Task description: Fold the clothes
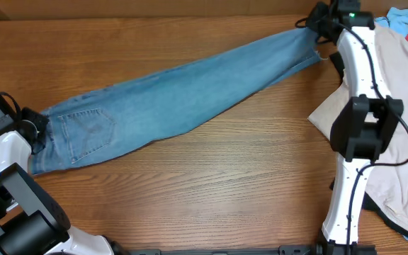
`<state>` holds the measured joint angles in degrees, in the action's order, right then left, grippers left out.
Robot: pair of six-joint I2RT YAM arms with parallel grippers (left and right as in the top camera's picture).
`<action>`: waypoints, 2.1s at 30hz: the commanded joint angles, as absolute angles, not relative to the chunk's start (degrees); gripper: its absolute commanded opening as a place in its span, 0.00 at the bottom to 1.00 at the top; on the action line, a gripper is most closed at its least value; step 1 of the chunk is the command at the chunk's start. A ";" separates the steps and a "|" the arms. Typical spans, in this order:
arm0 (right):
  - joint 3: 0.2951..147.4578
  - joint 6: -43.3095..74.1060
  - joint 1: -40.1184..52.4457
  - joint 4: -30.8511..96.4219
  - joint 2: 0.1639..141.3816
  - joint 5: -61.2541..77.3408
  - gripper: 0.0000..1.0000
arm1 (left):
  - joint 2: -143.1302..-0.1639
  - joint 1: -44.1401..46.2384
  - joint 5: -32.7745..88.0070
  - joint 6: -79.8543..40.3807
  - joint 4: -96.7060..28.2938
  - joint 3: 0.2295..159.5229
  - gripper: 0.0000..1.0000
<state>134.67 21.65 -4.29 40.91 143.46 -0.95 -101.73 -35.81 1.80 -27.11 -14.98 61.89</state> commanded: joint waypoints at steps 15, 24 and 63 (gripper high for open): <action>135.26 15.92 -11.46 55.13 144.79 6.50 0.58 | -97.82 -36.53 -0.49 -19.25 -19.33 67.77 0.39; 134.61 11.68 -10.59 54.06 145.10 9.98 0.58 | -95.37 -34.68 7.09 -19.25 -28.51 68.62 0.57; 128.38 14.98 -7.05 90.26 135.00 0.86 0.05 | -104.95 -36.93 -13.10 -18.87 -34.76 65.25 0.63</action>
<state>128.20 13.74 -7.75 86.98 139.72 3.70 -104.16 -33.45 -9.65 -19.31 -35.86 65.87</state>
